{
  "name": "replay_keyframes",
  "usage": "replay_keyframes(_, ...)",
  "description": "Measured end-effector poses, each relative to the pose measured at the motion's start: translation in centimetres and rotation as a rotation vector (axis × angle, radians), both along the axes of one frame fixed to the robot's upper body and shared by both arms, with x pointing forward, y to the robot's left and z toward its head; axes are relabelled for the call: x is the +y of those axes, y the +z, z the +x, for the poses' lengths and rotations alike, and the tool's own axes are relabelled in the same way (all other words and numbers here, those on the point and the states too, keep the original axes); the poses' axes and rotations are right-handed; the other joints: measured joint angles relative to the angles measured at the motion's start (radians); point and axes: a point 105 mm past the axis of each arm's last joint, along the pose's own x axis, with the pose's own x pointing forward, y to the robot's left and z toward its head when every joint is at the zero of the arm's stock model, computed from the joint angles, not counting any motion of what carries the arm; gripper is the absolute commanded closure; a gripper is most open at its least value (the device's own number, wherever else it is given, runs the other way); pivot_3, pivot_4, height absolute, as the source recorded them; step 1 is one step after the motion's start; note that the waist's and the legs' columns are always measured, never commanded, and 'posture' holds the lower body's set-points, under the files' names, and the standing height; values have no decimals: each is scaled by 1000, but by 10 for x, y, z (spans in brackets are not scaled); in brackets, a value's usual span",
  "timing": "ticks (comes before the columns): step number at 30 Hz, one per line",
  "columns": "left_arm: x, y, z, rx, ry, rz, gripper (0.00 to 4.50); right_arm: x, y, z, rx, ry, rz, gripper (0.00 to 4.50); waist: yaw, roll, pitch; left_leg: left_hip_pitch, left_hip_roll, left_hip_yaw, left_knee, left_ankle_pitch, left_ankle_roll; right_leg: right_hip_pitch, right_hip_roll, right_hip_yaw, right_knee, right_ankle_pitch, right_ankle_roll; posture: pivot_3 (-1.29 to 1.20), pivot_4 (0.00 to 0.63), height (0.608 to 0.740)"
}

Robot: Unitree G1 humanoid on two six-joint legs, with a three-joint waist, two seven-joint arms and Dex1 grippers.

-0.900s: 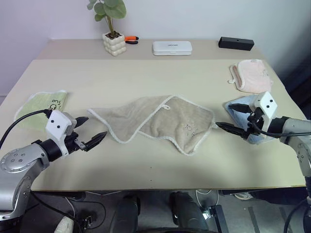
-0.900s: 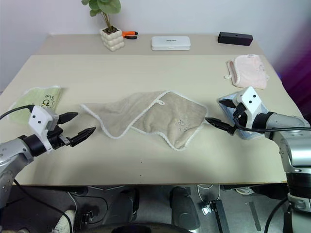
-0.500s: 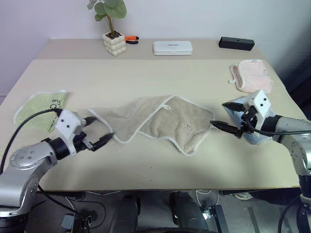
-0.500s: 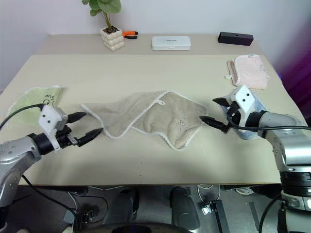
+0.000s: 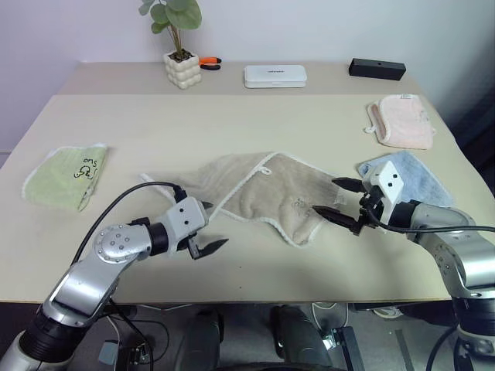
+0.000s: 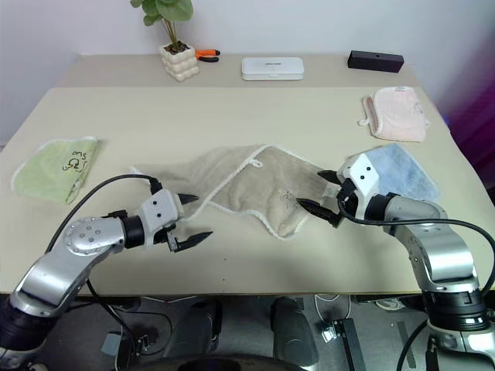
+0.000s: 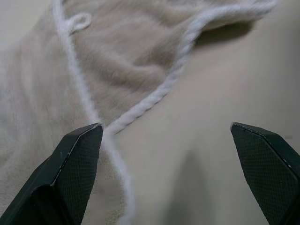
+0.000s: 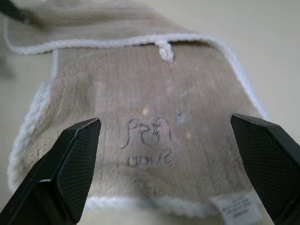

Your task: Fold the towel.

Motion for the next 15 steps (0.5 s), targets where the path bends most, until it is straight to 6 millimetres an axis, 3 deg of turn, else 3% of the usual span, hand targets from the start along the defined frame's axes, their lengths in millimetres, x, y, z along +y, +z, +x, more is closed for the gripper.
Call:
replay_keyframes(4,17,-16,7,29,57,76,27,0,-5,-3,9,-19,3,0,-4,0,0,0,0,0,0,0,0,0,0,0,0,0,0,0,150,737)
replay_keyframes(6,17,-16,9,28,55,72,27,2,-3,-3,-3,-21,10,0,-2,0,0,0,0,0,0,0,0,0,0,0,0,0,0,0,150,737)
replay_keyframes(7,16,-17,11,34,58,63,271,4,-2,-2,-8,-20,19,0,-2,1,0,1,0,0,1,0,0,1,0,0,0,0,0,0,150,737)
replay_keyframes(9,14,-19,12,50,67,40,898,9,0,0,-19,-12,33,0,-2,2,-1,1,0,0,1,0,0,1,0,0,0,0,0,0,150,737)
replay_keyframes(15,12,-23,10,73,73,23,3873,13,4,3,-38,-3,34,0,-1,2,-1,1,0,0,1,0,0,1,0,0,1,0,0,0,150,737)
